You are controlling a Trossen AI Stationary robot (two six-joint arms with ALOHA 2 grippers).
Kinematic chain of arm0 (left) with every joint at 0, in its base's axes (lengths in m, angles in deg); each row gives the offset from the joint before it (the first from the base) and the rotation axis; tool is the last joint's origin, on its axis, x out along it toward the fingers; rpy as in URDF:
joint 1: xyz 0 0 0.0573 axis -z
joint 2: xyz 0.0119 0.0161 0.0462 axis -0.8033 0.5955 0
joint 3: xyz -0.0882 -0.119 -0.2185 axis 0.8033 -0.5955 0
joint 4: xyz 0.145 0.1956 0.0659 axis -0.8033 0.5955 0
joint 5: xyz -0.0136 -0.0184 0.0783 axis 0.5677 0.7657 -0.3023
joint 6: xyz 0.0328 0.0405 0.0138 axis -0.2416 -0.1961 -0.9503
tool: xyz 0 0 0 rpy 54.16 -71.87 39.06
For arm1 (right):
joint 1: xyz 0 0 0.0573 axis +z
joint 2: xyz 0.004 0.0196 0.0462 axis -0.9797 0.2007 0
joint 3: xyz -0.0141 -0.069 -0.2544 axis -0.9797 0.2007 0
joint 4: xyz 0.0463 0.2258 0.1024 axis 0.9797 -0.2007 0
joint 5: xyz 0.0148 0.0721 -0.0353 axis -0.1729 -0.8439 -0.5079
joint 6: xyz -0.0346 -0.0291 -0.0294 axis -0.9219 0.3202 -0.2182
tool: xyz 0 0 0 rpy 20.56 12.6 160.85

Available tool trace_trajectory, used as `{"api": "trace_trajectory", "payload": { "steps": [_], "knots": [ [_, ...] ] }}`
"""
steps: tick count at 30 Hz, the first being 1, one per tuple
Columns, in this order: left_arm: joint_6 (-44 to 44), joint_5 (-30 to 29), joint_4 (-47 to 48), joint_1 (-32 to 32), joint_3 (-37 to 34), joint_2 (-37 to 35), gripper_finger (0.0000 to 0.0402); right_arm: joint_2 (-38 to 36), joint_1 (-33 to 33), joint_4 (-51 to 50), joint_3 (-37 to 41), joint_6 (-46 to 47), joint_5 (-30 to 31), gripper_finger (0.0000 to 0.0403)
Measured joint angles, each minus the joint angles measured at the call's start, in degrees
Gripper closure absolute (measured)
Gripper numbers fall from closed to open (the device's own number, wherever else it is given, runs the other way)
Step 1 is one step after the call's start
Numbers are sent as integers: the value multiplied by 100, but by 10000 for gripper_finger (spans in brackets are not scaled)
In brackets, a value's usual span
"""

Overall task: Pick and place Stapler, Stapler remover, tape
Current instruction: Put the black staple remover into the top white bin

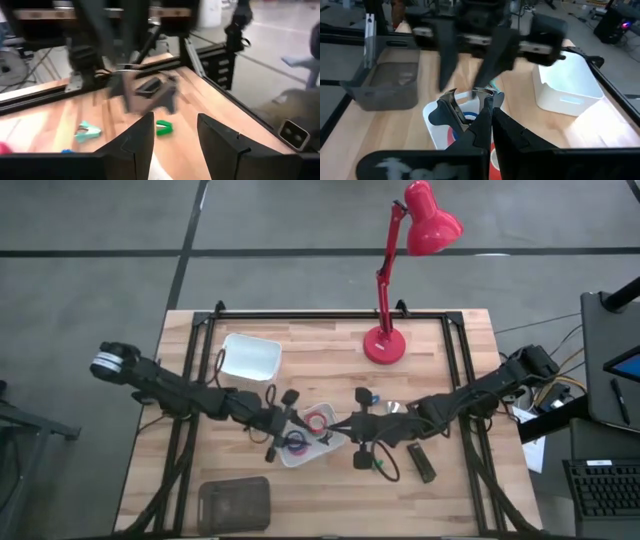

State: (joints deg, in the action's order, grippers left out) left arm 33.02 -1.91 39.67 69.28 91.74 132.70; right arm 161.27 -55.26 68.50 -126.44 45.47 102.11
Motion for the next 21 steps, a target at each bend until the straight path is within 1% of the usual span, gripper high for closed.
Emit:
{"api": "trace_trajectory", "payload": {
  "steps": [4,8,10,14,21],
  "knots": [
    [-208,-225,254,201,215,41,248,-7,29,-24,0,31,44,394],
    [-362,-872,389,382,266,-14,248,-7,71,-4,-2,42,54,394],
    [-413,-1101,441,443,258,-10,248,-7,91,9,-2,48,73,394],
    [-461,-1125,409,475,260,-4,248,-7,111,13,-2,60,279,394],
    [-469,-1147,267,475,260,24,248,-7,122,39,-2,152,328,394]
  ]
}}
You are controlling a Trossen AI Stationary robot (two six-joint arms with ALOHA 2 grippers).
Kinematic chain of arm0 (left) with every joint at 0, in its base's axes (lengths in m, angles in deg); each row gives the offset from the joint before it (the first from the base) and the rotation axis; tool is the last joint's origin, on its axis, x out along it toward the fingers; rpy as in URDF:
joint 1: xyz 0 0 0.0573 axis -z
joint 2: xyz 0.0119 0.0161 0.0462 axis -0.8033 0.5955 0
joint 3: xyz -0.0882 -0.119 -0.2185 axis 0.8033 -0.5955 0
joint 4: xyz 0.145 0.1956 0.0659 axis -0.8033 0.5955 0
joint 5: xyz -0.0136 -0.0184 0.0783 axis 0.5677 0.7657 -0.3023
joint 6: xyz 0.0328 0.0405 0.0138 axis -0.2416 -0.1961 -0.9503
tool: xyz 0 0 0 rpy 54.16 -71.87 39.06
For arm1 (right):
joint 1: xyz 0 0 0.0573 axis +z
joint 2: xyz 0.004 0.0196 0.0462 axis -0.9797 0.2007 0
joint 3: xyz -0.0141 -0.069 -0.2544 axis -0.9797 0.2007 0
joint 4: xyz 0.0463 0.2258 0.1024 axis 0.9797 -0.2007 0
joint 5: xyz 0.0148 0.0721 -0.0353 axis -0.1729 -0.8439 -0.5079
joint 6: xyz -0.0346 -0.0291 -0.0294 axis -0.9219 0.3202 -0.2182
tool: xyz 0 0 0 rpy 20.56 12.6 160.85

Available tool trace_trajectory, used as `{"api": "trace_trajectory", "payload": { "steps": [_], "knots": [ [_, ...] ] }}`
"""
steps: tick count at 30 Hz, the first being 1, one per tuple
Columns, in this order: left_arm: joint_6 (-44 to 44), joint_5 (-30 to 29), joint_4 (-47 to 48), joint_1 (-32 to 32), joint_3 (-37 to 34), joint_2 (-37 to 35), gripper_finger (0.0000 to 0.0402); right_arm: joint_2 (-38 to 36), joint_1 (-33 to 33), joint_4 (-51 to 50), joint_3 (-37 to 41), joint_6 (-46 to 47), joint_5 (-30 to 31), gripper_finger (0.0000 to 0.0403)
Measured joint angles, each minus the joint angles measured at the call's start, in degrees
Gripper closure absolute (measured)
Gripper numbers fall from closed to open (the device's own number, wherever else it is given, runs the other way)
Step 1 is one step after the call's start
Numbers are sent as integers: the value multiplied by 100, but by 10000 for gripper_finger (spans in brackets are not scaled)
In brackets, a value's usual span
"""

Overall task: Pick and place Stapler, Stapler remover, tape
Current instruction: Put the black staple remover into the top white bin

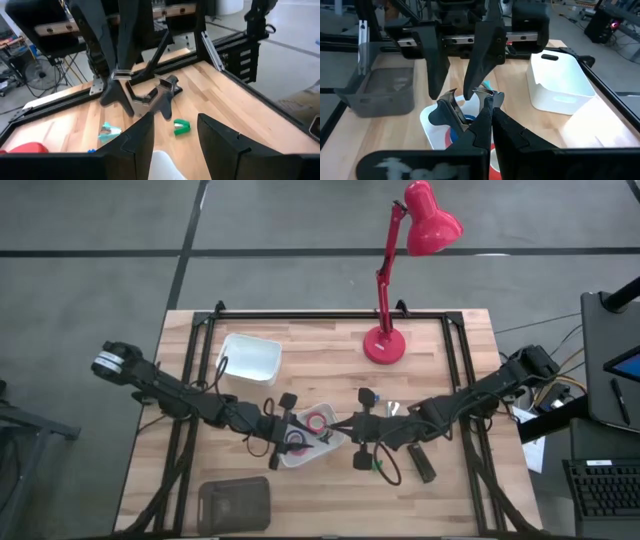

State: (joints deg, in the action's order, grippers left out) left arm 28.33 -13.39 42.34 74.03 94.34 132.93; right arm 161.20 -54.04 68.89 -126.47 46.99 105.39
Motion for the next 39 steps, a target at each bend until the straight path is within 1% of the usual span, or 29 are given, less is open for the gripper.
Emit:
{"api": "trace_trajectory", "payload": {
  "steps": [6,11,15,19,33,39],
  "knots": [
    [11,0,-215,0,0,6,254,0,0,115,0,11,13,394],
    [12,2,-215,2,0,8,273,4,0,183,0,13,41,394],
    [12,2,-221,4,0,7,289,4,0,206,0,13,280,394],
    [20,-1,-248,2,0,6,300,7,0,209,2,13,285,394],
    [119,-96,-337,4,0,8,310,9,0,309,24,46,291,394],
    [123,-104,-335,3,0,8,328,57,0,377,31,27,289,394]
  ]
}}
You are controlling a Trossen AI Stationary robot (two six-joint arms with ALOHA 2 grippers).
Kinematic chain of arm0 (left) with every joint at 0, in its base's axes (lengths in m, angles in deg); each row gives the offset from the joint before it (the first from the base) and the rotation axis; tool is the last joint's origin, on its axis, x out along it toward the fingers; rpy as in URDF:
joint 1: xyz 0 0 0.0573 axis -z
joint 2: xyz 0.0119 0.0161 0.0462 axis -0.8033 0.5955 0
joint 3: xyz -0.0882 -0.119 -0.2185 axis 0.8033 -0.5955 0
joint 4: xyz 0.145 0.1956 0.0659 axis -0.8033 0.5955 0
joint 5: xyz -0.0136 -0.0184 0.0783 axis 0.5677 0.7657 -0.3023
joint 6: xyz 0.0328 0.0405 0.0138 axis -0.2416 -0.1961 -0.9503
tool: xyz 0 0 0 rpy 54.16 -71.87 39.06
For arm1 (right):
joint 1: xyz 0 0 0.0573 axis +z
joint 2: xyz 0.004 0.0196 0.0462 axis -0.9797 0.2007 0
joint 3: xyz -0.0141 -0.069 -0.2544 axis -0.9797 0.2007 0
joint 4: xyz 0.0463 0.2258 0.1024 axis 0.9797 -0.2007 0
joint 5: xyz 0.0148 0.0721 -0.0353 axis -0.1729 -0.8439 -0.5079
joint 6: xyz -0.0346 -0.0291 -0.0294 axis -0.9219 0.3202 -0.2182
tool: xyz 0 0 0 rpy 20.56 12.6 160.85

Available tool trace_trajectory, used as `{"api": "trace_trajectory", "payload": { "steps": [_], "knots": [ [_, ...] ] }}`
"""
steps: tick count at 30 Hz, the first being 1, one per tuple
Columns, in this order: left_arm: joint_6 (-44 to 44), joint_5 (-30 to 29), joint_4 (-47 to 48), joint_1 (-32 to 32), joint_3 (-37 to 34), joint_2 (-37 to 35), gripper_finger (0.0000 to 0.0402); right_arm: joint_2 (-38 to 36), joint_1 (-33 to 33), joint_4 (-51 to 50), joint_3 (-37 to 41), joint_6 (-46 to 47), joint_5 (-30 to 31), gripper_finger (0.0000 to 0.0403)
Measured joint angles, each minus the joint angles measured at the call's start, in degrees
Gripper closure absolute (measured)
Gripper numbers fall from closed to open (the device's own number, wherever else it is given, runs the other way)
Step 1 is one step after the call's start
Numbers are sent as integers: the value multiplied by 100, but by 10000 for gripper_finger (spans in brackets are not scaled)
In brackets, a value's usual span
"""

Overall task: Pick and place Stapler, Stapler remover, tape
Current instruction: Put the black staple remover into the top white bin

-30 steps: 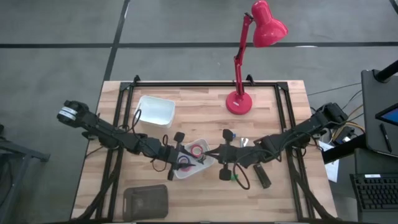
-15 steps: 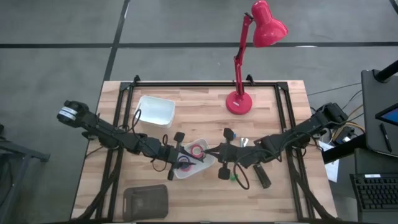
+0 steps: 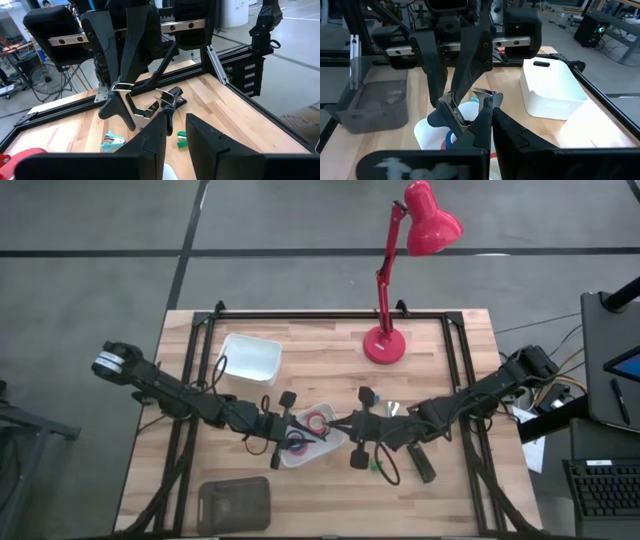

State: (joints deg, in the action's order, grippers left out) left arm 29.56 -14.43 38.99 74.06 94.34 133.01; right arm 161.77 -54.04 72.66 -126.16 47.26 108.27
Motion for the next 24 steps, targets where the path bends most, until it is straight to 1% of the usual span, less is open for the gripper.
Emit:
{"api": "trace_trajectory", "payload": {
  "steps": [10,18,24],
  "knots": [
    [-105,-62,10,1,-2,-1,394,58,0,202,7,-107,-22,394],
    [-173,-57,9,1,-2,0,398,61,0,207,7,-98,-41,394],
    [-196,7,80,3,-2,-4,399,61,-2,181,7,-60,-339,394]
  ]
}}
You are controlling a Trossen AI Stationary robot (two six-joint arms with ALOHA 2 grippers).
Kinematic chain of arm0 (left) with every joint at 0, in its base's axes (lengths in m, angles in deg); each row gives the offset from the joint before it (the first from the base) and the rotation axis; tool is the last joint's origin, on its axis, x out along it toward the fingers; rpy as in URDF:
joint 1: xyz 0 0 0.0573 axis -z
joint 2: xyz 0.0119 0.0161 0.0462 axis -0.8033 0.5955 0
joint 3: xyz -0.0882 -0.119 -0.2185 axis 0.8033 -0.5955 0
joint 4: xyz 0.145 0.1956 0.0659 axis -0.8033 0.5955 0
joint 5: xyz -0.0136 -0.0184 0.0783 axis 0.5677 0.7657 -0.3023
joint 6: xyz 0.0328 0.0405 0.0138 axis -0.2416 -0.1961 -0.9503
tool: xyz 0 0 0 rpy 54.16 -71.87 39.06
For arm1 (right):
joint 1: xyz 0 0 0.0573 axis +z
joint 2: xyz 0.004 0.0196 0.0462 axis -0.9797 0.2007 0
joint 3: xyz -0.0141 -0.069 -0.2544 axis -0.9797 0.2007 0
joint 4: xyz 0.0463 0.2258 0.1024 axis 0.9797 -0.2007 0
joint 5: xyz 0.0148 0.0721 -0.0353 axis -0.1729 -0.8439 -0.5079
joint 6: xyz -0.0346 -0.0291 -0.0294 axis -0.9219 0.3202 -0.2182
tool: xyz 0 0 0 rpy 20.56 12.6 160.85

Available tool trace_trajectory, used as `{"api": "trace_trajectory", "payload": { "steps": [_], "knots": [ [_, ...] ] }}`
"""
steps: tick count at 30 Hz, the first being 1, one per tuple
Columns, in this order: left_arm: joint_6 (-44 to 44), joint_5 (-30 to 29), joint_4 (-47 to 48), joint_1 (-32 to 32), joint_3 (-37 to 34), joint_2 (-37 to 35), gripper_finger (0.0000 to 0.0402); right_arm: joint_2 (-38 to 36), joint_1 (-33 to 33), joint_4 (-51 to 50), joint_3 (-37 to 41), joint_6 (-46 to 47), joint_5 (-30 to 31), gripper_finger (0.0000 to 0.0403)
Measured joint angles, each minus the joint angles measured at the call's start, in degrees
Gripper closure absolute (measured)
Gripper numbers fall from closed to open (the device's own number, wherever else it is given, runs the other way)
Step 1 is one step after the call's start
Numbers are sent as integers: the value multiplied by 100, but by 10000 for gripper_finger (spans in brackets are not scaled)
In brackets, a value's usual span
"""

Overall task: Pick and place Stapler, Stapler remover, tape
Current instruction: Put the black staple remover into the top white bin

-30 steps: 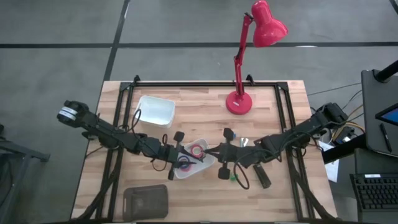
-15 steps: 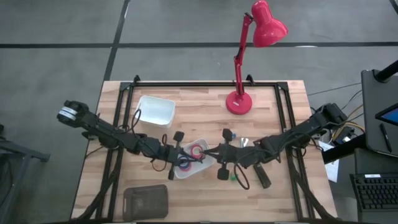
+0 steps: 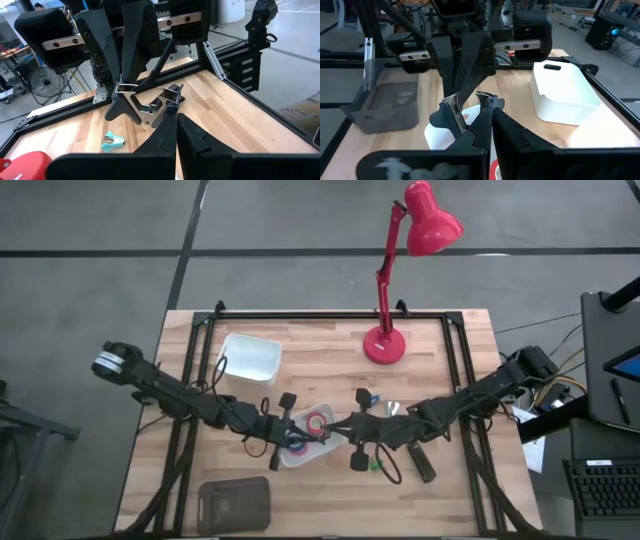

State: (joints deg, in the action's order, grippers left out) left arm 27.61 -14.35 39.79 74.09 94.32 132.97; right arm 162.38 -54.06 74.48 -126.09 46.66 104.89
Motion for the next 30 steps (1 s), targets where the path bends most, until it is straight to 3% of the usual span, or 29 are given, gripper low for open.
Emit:
{"api": "trace_trajectory", "payload": {
  "steps": [6,19,26,30],
  "knots": [
    [-22,-2,36,0,0,-2,400,0,22,-29,0,29,-133,377],
    [-24,86,121,-4,0,-33,401,-4,83,-29,-2,46,-138,222],
    [-24,80,253,-4,0,-33,401,-79,92,-31,-4,-7,-126,177],
    [-52,-377,418,-4,0,-39,401,-185,101,-83,-7,-103,-111,164]
  ]
}}
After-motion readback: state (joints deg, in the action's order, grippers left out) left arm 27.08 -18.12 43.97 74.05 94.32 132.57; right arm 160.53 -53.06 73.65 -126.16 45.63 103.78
